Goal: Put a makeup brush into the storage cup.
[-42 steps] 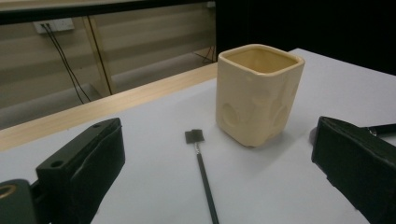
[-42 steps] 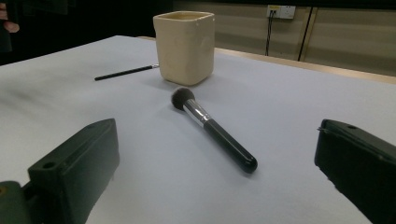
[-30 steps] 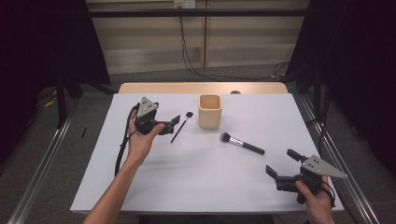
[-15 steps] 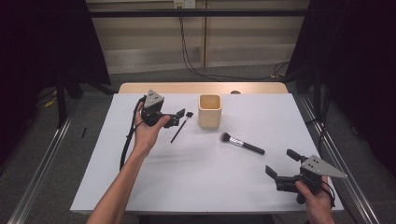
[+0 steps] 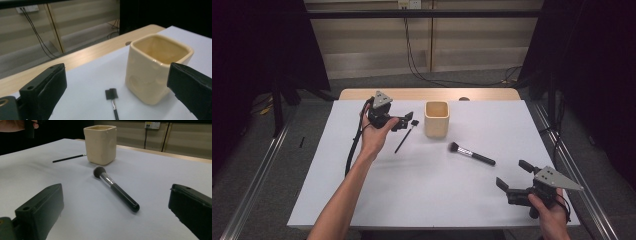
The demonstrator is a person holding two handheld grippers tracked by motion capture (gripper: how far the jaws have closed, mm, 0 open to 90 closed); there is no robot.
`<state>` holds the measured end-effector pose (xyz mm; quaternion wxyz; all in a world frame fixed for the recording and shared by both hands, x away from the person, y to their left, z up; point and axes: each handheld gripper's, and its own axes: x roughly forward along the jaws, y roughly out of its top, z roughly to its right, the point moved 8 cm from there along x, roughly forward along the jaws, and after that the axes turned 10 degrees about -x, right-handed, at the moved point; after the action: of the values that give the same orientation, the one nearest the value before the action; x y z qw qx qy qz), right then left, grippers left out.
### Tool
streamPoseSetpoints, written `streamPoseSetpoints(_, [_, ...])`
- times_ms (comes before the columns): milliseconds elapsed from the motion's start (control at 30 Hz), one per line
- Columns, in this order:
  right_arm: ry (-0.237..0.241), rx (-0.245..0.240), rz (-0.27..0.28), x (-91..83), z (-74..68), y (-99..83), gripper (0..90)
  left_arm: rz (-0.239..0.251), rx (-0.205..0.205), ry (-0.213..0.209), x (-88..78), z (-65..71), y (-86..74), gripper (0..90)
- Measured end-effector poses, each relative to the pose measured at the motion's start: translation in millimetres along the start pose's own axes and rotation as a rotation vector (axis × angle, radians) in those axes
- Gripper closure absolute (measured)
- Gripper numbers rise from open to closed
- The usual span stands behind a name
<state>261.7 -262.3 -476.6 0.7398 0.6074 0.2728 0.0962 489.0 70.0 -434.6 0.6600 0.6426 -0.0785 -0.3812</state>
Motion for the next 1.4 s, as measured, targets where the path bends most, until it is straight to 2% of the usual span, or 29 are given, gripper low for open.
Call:
streamPoseSetpoints(33, [-0.001,0.001,-0.003,0.0,0.0,-0.2,0.0,-0.013,0.0,-0.002,2.6,-0.5,-2.5,2.4])
streamPoseSetpoints(67, [0.0,0.001,-0.003,-0.1,-0.1,-0.1,0.0,-0.031,0.012,0.015,6.2,-3.3,-4.3,1.7])
streamPoseSetpoints(100, [0.001,-0.001,-0.001,-0.2,-0.2,0.0,0.0,-0.031,0.012,0.015,6.2,-3.3,-4.3,1.2])
streamPoseSetpoints(167, [0.001,0.0,-0.002,-0.2,-0.4,0.0,0.0,-0.095,0.002,0.069,9.2,-8.0,-6.4,1.6])
streamPoseSetpoints(333, [0.009,0.008,-0.009,1.0,-1.4,-0.9,0.0,-0.144,-0.016,0.047,9.6,-7.7,-7.6,2.7])
streamPoseSetpoints(400, [0.01,0.004,-0.01,1.1,-1.8,-0.9,0.0,-0.19,-0.038,0.042,10.8,-8.6,-8.6,2.7])
streamPoseSetpoints(433, [0.009,0.004,-0.01,1.1,-1.8,-0.9,0.0,-0.211,-0.036,0.043,12.2,-9.5,-9.7,2.8])
streamPoseSetpoints(467, [0.009,0.004,-0.01,1.1,-1.8,-0.9,0.0,-0.211,-0.036,0.043,12.2,-9.5,-9.7,2.9])
streamPoseSetpoints(533, [0.008,0.006,-0.009,0.8,-1.7,-0.8,0.0,-0.269,-0.01,0.055,15.3,-11.4,-13.3,3.2])
streamPoseSetpoints(600, [0.008,0.003,-0.01,0.5,-1.6,-1.0,0.0,-0.329,-0.022,0.038,19.6,-11.9,-15.9,3.1])
streamPoseSetpoints(633, [0.008,0.003,-0.01,0.5,-1.6,-1.0,0.0,-0.329,-0.022,0.038,19.6,-11.9,-15.9,3.2])
streamPoseSetpoints(667, [0.009,0.003,-0.01,0.5,-1.5,-1.1,0.0,-0.36,-0.019,0.039,22.1,-12.9,-16.7,3.3])
streamPoseSetpoints(700, [0.007,0.007,-0.01,0.6,-1.5,-1.0,0.0,-0.36,-0.019,0.039,22.1,-12.9,-16.7,3.2])
streamPoseSetpoints(767, [0.011,0.005,-0.01,0.5,-1.5,-1.1,0.0,-0.402,-0.003,0.045,24.5,-13.8,-17.1,3.3])
streamPoseSetpoints(867, [0.013,0.002,-0.012,0.6,-1.9,-1.3,0.0,-0.425,-0.021,0.037,26.1,-12.8,-17.1,3.3])
streamPoseSetpoints(900, [0.012,0.003,-0.011,0.8,-2.4,-1.0,0.0,-0.455,-0.022,0.019,27.5,-11.4,-18.2,3.8])
streamPoseSetpoints(933, [0.012,0.003,-0.011,0.8,-2.4,-1.0,0.0,-0.455,-0.022,0.019,27.5,-11.4,-18.2,5.3])
streamPoseSetpoints(967, [0.013,-0.002,-0.01,0.8,-2.5,-0.8,0.0,-0.492,-0.01,0.016,29.5,-10.8,-21.2,5.4])
streamPoseSetpoints(1000, [0.012,-0.002,-0.011,0.8,-2.6,-0.9,0.0,-0.508,0.002,0.026,30.1,-12.0,-22.0,5.3])
streamPoseSetpoints(1067, [0.014,-0.002,-0.01,0.7,-2.7,-0.9,0.0,-0.522,0.007,0.025,31.1,-12.8,-22.8,4.7])
streamPoseSetpoints(1167, [0.015,0.002,-0.012,1.0,-2.8,-1.0,0.0,-0.593,0.008,0.015,34.7,-13.8,-26.9,5.7])
streamPoseSetpoints(1200, [0.017,0.003,-0.013,1.2,-3.0,-1.1,0.0,-0.615,0.017,0.028,35.5,-14.4,-28.4,6.0])
streamPoseSetpoints(1233, [0.017,0.003,-0.013,1.2,-3.0,-1.1,0.0,-0.615,0.017,0.028,35.5,-14.4,-28.4,6.0])
streamPoseSetpoints(1300, [0.021,-0.001,-0.015,1.1,-3.6,-1.3,0.0,-0.66,0.018,0.021,37.0,-13.8,-31.6,6.6])
streamPoseSetpoints(1400, [0.021,0.002,-0.014,1.2,-4.0,-1.1,0.0,-0.717,0.018,0.033,39.9,-13.5,-36.7,6.7])
